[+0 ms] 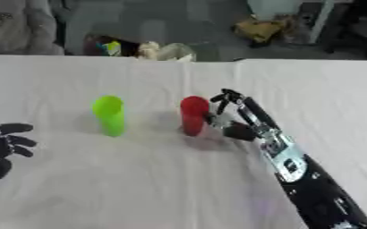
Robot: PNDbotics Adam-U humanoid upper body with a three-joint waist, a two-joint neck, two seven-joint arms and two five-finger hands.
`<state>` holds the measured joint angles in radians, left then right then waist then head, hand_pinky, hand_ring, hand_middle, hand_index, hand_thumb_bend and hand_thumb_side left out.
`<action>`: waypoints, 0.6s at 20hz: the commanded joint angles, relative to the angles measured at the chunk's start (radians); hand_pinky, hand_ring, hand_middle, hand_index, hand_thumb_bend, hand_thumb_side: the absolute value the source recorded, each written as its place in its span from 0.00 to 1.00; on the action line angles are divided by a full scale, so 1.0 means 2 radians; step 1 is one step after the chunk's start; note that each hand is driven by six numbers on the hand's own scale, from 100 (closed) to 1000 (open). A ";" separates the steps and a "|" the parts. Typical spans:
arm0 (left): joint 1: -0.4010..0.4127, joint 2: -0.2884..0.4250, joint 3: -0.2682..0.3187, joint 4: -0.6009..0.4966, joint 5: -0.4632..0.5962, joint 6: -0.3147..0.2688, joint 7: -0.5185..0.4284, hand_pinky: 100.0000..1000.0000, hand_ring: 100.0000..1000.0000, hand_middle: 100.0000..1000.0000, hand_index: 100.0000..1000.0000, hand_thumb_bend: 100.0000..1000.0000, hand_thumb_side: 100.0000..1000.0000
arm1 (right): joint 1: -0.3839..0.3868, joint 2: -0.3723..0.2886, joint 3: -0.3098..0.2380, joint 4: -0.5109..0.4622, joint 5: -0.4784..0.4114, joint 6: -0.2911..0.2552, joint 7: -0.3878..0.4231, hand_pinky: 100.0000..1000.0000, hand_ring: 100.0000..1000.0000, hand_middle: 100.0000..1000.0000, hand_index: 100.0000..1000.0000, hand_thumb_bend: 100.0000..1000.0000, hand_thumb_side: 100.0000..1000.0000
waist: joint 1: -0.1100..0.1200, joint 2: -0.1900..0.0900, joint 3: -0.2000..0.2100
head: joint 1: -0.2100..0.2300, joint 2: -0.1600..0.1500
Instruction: Pour the contents of one cup into another cup.
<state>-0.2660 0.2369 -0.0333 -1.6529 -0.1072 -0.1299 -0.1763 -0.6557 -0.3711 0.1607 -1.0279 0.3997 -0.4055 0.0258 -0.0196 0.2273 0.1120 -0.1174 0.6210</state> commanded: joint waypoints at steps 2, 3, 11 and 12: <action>-0.008 0.003 -0.002 -0.010 0.003 -0.001 -0.002 0.53 0.60 0.70 0.74 0.96 0.71 | -0.012 -0.001 -0.001 0.004 0.014 -0.007 -0.002 0.94 1.00 0.45 0.78 0.34 0.72 | 0.002 -0.007 0.002 | -0.001 -0.005; -0.008 0.003 -0.003 -0.009 0.003 -0.001 -0.003 0.53 0.60 0.70 0.74 0.96 0.71 | -0.013 0.001 -0.001 0.006 0.016 -0.008 -0.002 0.94 1.00 0.45 0.78 0.34 0.72 | 0.003 -0.006 0.002 | -0.001 -0.005; -0.009 0.002 -0.003 -0.009 0.003 -0.001 -0.003 0.53 0.60 0.70 0.74 0.96 0.71 | -0.017 0.011 0.003 0.014 0.033 -0.015 -0.008 0.95 1.00 0.45 0.78 0.35 0.73 | 0.003 -0.006 0.004 | -0.001 -0.005; -0.010 0.002 -0.003 -0.009 0.003 -0.001 -0.003 0.53 0.60 0.70 0.74 0.96 0.71 | -0.018 0.012 0.003 0.015 0.036 -0.016 -0.009 0.95 1.00 0.45 0.78 0.35 0.74 | 0.003 -0.006 0.005 | -0.001 -0.005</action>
<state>-0.2719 0.2364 -0.0390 -1.6533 -0.1070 -0.1286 -0.1795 -0.6697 -0.3367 0.1677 -0.9921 0.4605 -0.4316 0.0101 -0.0173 0.2290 0.1206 -0.1175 0.6210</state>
